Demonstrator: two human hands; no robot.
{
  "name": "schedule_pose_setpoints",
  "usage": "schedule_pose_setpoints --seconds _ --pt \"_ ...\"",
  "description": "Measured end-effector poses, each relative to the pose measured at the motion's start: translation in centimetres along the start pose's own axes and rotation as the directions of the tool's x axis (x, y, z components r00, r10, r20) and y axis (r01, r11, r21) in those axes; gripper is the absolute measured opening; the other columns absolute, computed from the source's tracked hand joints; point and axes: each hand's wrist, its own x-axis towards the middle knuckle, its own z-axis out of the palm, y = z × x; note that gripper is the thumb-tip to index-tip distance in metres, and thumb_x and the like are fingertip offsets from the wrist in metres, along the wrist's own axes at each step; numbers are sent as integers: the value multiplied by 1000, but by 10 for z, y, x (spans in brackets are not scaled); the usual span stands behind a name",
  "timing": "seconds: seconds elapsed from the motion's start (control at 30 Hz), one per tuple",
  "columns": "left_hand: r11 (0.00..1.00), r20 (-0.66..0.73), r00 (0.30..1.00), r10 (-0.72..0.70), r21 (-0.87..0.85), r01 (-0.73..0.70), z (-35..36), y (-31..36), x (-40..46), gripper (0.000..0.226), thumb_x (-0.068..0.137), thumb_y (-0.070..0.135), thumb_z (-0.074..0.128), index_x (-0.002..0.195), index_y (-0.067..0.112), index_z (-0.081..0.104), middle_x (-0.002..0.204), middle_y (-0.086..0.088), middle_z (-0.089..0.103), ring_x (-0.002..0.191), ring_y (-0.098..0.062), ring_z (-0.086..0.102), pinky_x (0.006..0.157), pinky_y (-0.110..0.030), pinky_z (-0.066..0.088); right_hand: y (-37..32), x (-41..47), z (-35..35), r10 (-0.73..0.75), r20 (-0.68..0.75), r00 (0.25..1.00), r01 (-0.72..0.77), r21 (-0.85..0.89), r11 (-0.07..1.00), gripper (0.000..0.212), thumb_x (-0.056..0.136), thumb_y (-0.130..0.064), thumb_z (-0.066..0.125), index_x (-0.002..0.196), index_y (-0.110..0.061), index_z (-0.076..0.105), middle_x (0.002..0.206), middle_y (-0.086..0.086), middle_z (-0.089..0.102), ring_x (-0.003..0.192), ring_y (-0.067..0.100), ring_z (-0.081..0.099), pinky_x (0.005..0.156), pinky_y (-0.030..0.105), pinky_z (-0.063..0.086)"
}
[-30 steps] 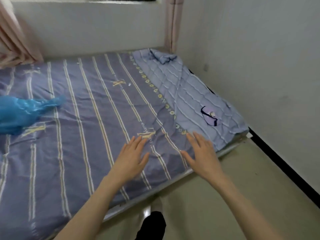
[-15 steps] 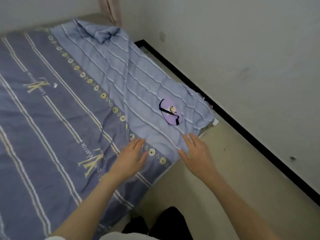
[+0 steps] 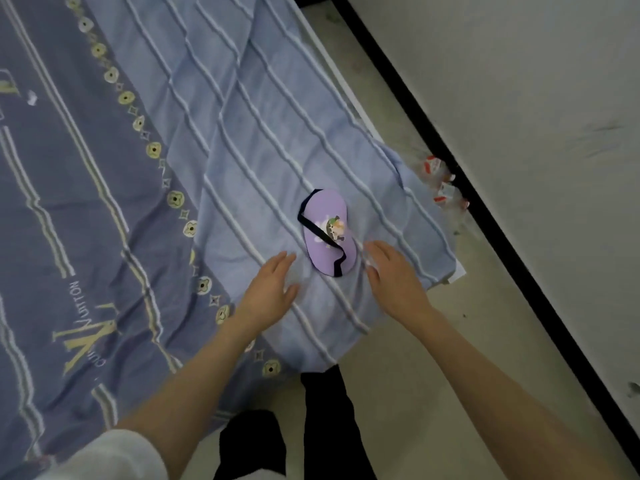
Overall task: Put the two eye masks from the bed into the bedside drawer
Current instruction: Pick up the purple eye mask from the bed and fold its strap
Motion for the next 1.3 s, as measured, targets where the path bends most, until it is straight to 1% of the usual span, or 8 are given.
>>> schedule_pose_setpoints --seconds 0.2,0.33,0.5,0.67,0.83,1.03,1.2,1.3 --pt "791 -57 909 -412 -518 326 42 12 79 53 86 8 56 134 5 36 136 -18 46 116 -27 49 95 -32 39 37 79 25 73 82 994 -84 130 988 34 91 -14 41 123 -2 45 121 25 54 112 39 49 92 43 39" --pt "729 -103 882 -460 -611 308 51 5 113 47 85 8 57 129 9 41 118 -15 59 101 -24 57 91 -33 44 34 110 48 76 35 996 -83 264 961 9 86 -14 49 87 -6 52 89 18 64 83 35 56 73 42 46" --pt "658 -132 870 -475 -710 251 43 8 125 50 83 6 60 128 12 40 92 -4 61 89 -19 58 81 -31 46 21 122 50 255 -8 967 -206 565 799 24 82 -8 55 104 -13 61 92 8 70 84 22 63 78 36 50" --pt "763 -240 914 -327 -638 105 5 28 104 52 79 -1 62 126 15 45 77 0 57 78 -19 57 81 -27 48 6 105 8 155 -50 987 -99 575 812 35 79 -8 61 113 -16 59 89 -2 63 76 9 57 72 26 47" --pt "903 -334 933 -137 -430 -21 -51 59 71 40 80 4 64 119 12 58 79 -3 54 72 -14 52 68 -4 39 -23 86 -47 -83 -156 984 137 382 914 39 82 -4 59 120 -6 54 95 15 61 84 22 52 74 20 37" --pt "956 -349 937 8 -272 -109 -124 101 25 24 85 8 58 106 13 66 87 -7 54 84 -22 55 79 -26 41 -74 64 -113 -221 -331 917 312 253 916 13 80 -2 61 91 -3 67 87 20 62 81 34 57 72 32 42" --pt "948 -392 907 155 -200 -249 -176 120 -9 16 86 28 58 96 19 67 92 0 46 87 -7 47 78 -10 34 -112 50 -156 -346 -368 863 446 235 863 4 77 -4 65 80 -3 67 88 15 58 83 23 53 78 26 39" --pt "942 -370 892 259 -107 -318 -197 136 -25 25 77 30 69 99 18 64 97 0 56 91 -10 53 83 -18 41 -133 41 -175 -354 -313 881 460 395 795 3 80 -7 63 78 -9 63 78 2 61 74 -4 55 68 5 37"
